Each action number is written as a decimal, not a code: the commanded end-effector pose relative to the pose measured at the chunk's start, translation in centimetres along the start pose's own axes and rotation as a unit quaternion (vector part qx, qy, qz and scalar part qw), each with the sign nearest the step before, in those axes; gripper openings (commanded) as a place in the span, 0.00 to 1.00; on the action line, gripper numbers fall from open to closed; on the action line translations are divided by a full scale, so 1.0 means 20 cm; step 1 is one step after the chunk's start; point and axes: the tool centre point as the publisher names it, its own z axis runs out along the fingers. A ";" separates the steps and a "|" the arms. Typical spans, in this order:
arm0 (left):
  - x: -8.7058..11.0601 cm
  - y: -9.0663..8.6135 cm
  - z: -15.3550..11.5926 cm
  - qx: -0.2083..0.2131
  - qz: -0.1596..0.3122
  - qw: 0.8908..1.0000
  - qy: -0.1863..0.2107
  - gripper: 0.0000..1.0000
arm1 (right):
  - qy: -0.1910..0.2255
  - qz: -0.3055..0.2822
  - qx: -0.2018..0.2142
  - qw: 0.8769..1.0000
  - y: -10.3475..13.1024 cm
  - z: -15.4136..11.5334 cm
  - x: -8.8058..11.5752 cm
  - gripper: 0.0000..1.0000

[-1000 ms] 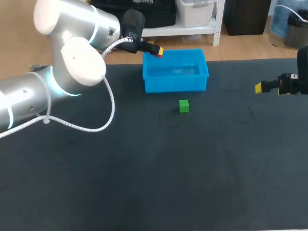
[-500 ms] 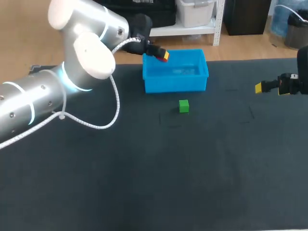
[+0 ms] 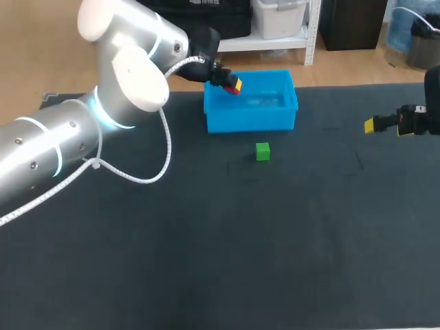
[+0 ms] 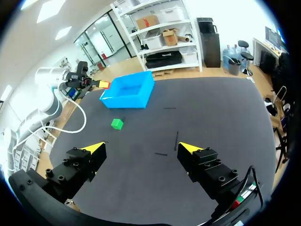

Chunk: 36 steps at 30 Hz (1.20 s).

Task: Use the left arm to pick the red cube and place it into the blue plastic box first, then use the right arm to grasp the green cube and put it into the same blue plastic box after the first action is fully finished.

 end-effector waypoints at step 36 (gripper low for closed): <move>-0.06 -0.11 -0.18 -0.031 0.008 0.999 0.036 1.00 | 0.000 0.000 -0.001 1.000 0.00 0.00 0.00 1.00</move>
